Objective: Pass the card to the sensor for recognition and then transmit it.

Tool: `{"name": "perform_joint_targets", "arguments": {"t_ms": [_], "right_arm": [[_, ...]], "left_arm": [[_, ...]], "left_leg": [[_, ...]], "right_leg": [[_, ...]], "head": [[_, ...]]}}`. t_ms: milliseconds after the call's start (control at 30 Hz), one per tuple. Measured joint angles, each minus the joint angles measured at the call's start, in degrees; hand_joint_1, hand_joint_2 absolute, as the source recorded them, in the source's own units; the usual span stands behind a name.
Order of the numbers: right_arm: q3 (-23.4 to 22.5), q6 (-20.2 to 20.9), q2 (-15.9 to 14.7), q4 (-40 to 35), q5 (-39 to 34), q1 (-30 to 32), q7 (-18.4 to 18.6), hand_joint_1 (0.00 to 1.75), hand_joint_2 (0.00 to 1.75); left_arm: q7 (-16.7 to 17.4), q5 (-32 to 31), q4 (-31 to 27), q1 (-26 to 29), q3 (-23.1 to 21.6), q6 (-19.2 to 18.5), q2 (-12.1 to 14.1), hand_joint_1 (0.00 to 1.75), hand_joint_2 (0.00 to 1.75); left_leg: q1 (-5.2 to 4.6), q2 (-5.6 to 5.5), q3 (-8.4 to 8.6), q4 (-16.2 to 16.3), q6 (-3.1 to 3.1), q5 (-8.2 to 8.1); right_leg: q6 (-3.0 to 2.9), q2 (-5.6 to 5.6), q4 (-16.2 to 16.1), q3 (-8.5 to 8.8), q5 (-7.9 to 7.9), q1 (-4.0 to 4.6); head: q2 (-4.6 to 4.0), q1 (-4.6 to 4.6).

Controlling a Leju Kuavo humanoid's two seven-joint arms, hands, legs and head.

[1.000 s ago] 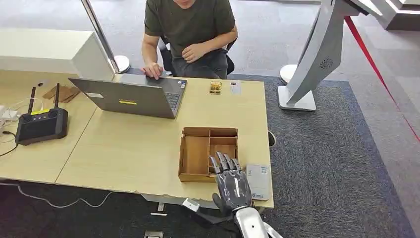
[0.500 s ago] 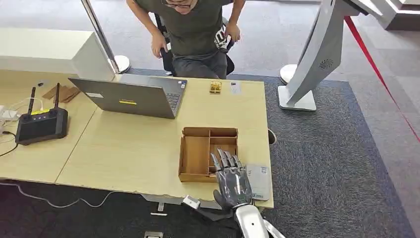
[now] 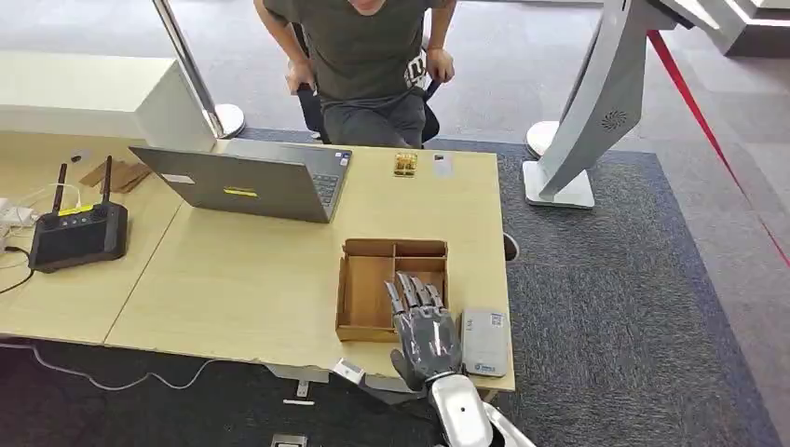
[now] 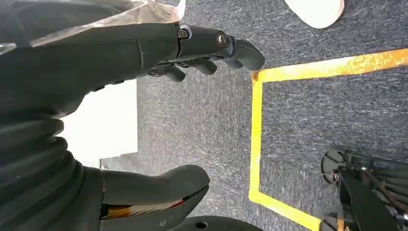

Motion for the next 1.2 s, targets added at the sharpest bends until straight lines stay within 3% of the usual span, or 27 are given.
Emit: {"name": "perform_joint_targets", "arguments": {"t_ms": [600,1200], "right_arm": [[0.52,-0.09,2.71,6.12,-1.29,-1.38,-1.01,0.0,1.75],[0.52,-1.27,2.53,9.22,-3.23,-2.63,-0.68,0.0,1.75]], "left_arm": [[0.26,2.16,0.0,0.2,0.0,1.31,-0.07,0.0,1.75],[0.52,2.38,0.0,0.32,0.0,1.86,-0.07,0.0,1.75]], "left_leg": [[0.0,0.0,0.0,-0.01,0.0,0.0],[0.0,0.0,0.01,0.0,0.0,0.0]], "right_leg": [[0.0,0.0,0.0,0.0,0.0,0.0],[0.0,0.0,0.0,0.0,0.0,0.0]], "head": [[0.0,0.0],[0.0,0.0]]}}
